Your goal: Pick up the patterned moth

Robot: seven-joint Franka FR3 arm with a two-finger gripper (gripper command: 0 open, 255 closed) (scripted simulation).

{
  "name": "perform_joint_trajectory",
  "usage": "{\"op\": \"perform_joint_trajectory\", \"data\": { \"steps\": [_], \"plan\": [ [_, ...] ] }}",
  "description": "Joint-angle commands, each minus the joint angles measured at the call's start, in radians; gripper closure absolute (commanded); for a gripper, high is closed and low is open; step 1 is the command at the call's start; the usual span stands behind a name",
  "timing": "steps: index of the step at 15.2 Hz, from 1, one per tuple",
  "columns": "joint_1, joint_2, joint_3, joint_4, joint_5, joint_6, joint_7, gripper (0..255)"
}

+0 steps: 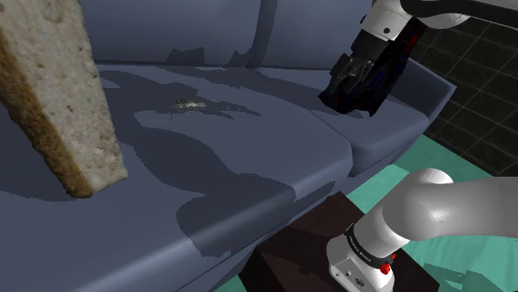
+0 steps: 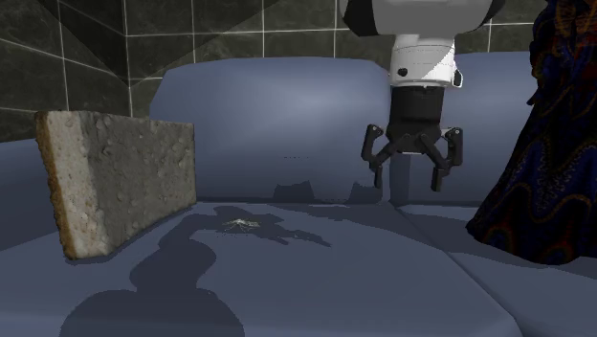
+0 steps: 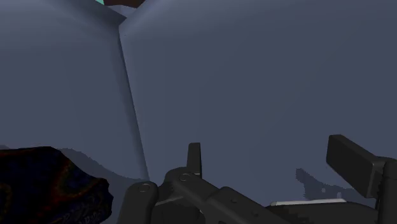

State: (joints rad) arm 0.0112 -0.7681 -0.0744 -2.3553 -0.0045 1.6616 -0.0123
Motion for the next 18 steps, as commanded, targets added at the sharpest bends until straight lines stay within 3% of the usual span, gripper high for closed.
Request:
{"op": "perform_joint_trajectory", "data": {
  "steps": [1, 9, 18],
  "plan": [
    [0.000, 0.000, 0.000, 0.000, 0.000, 0.000, 0.000, 0],
    [-0.005, 0.072, 0.217, -0.019, 0.130, 0.099, 0.387, 0],
    [-0.043, 0.304, 0.448, 0.108, 0.192, 0.227, 0.820, 0]
  ]
}}
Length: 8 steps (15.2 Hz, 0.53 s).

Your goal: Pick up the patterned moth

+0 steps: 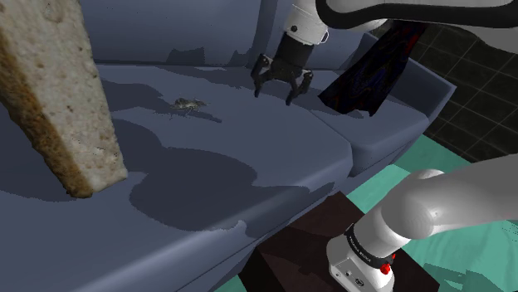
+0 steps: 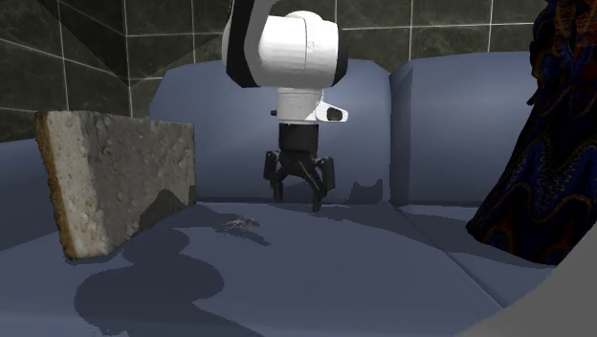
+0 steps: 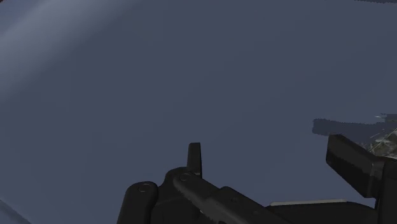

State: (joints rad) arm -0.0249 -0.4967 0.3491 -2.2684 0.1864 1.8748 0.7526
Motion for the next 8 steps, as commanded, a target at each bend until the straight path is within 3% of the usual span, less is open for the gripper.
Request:
{"op": "perform_joint_trajectory", "data": {
  "steps": [1, 8],
  "plan": [
    [-0.014, 0.066, 0.049, 0.044, -0.002, 0.027, 0.104, 0],
    [-0.060, 0.346, 0.201, 0.253, -0.101, 0.092, 0.470, 0]
  ]
}}
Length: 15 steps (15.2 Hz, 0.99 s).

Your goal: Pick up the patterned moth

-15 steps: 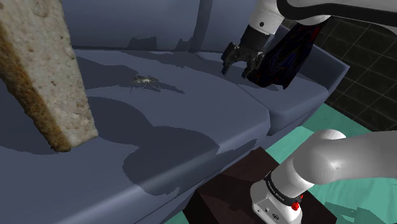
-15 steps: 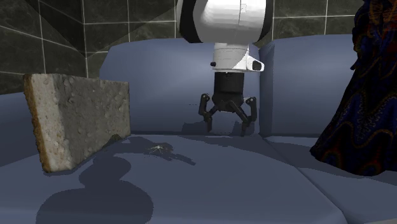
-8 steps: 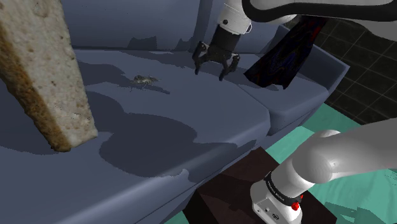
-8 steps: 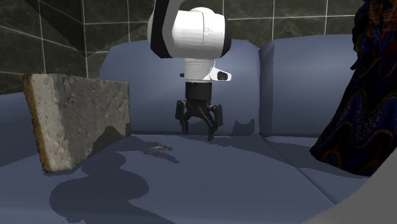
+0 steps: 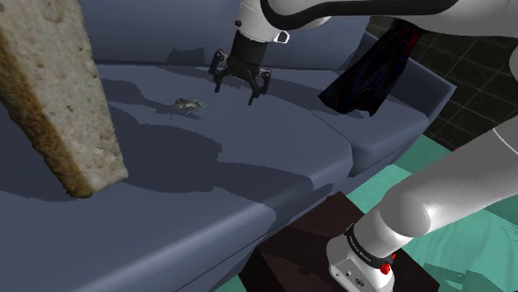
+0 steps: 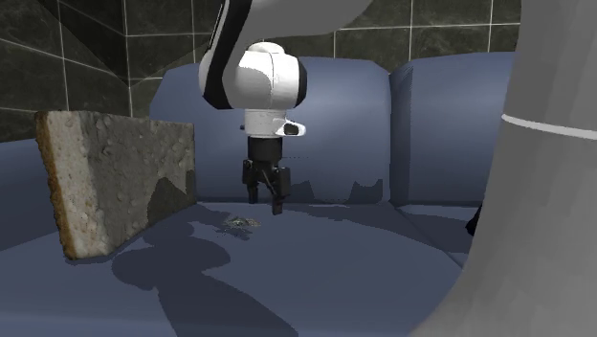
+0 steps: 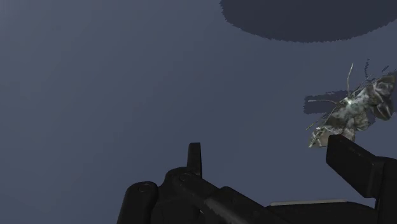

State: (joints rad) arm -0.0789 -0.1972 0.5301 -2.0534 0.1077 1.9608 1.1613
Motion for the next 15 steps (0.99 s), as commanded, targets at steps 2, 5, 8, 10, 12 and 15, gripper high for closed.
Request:
{"op": "perform_joint_trajectory", "data": {
  "steps": [2, 5, 8, 10, 12, 15],
  "plan": [
    [-0.008, 0.139, 0.051, 0.113, -0.076, 0.012, 0.172, 0],
    [0.011, 0.287, 0.075, 0.240, -0.170, 0.005, 0.334, 0],
    [0.046, 0.393, 0.071, 0.342, -0.235, -0.012, 0.441, 0],
    [0.047, 0.397, 0.068, 0.320, -0.238, 0.014, 0.443, 0],
    [0.047, 0.402, 0.066, 0.299, -0.242, 0.039, 0.446, 0],
    [0.048, 0.414, 0.064, 0.264, -0.251, 0.083, 0.453, 0]
  ]
}}
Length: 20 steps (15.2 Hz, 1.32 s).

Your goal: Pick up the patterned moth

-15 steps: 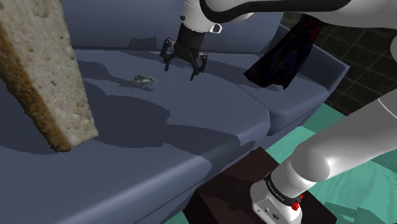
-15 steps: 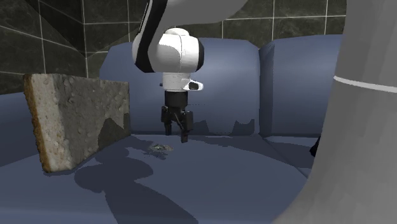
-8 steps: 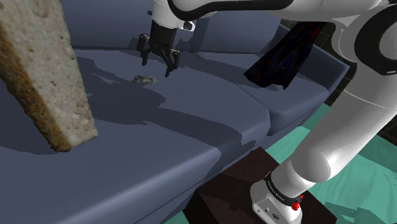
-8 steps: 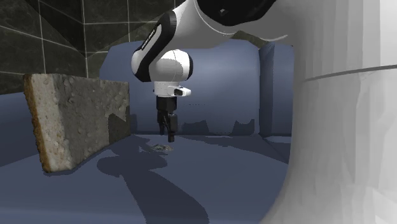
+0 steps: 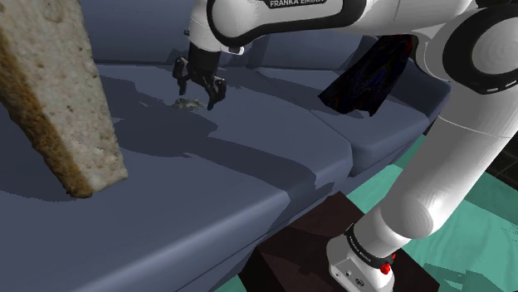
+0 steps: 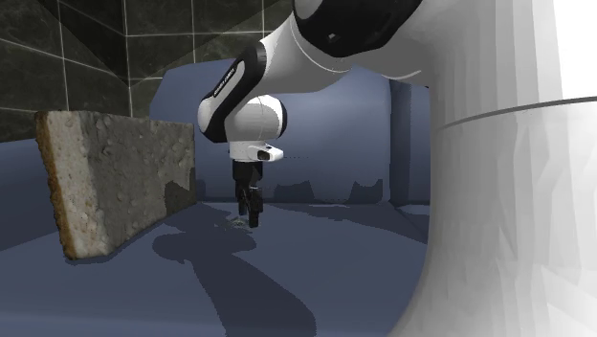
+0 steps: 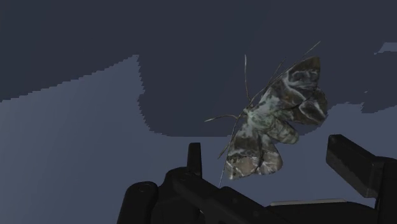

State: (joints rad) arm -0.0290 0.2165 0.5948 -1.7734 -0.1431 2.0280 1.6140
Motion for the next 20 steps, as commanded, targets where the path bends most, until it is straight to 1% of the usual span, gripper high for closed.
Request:
{"op": "perform_joint_trajectory", "data": {
  "steps": [1, 2, 3, 12, 20],
  "plan": [
    [-0.002, 0.000, -0.001, -0.016, -0.001, 0.016, 0.000, 0],
    [-0.002, 0.000, -0.001, -0.016, -0.001, 0.016, 0.000, 0],
    [-0.002, -0.001, -0.001, -0.017, 0.000, 0.017, 0.000, 255],
    [-0.002, 0.000, -0.001, -0.016, -0.001, 0.016, 0.000, 255],
    [-0.003, -0.022, 0.005, 0.067, 0.017, -0.084, -0.013, 255]
  ]
}}
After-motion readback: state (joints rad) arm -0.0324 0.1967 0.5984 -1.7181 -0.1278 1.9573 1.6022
